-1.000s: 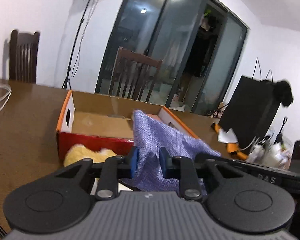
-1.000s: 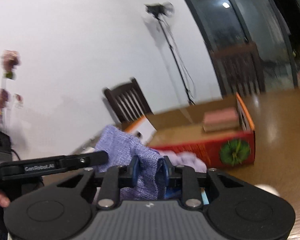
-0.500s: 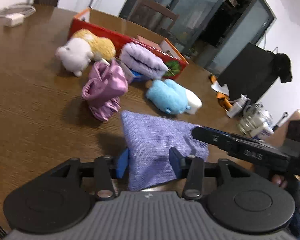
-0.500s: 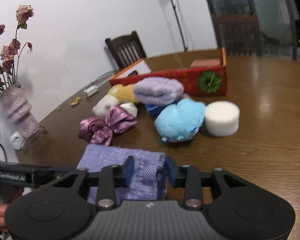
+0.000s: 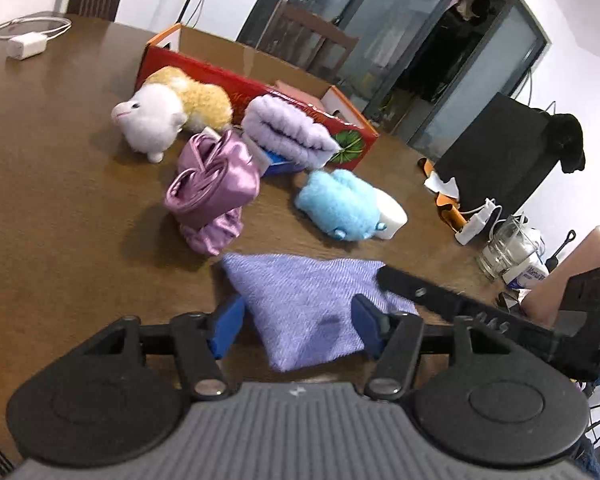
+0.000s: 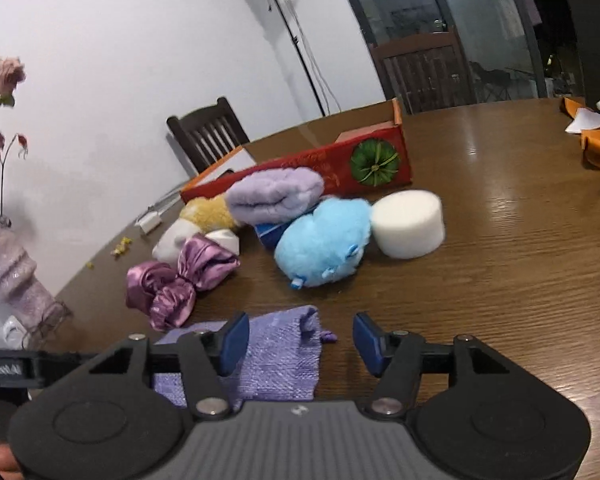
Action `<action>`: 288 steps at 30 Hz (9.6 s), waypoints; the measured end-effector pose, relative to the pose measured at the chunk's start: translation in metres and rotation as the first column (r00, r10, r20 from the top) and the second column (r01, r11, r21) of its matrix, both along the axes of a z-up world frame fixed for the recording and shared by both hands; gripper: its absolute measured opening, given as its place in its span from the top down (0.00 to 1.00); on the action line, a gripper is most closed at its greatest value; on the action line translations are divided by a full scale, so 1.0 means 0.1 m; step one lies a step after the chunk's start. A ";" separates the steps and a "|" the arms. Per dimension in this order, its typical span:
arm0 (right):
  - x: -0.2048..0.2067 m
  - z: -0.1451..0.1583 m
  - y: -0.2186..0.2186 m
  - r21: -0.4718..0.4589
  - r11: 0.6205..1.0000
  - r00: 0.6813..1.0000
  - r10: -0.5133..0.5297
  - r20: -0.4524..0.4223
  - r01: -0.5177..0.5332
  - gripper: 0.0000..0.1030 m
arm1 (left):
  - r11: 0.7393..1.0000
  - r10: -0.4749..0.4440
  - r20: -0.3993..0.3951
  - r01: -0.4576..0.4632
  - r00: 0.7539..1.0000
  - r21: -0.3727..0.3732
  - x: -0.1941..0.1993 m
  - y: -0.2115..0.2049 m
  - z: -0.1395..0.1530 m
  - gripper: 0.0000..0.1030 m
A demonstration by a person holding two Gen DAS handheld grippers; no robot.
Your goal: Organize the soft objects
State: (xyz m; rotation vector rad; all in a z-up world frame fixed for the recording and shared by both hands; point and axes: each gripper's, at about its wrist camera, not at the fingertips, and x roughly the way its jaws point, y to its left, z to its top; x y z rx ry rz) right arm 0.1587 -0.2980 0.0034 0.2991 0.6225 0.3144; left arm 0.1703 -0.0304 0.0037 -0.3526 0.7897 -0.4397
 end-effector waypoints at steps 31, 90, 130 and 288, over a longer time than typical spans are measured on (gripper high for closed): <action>0.85 1.00 0.21 -0.297 0.953 0.959 0.138 0.248 -0.061 0.92 | 0.969 -0.245 0.354 0.224 0.902 0.101 1.06 -0.42 1.05 0.86; 0.01 0.52 0.73 -0.236 0.966 0.965 0.157 0.211 -0.105 0.43 | 0.957 0.117 0.343 -0.199 0.932 0.212 0.27 0.65 0.41 0.06; 1.99 0.47 1.62 -0.231 0.905 0.919 0.385 0.087 -0.357 0.58 | 0.987 0.150 0.192 -0.137 0.970 -0.078 1.18 1.16 0.04 0.46; 4.40 0.64 0.51 -0.116 0.992 0.989 -0.063 -0.130 0.048 0.50 | 0.912 -0.158 0.128 0.095 0.979 0.399 3.96 -0.37 0.73 0.47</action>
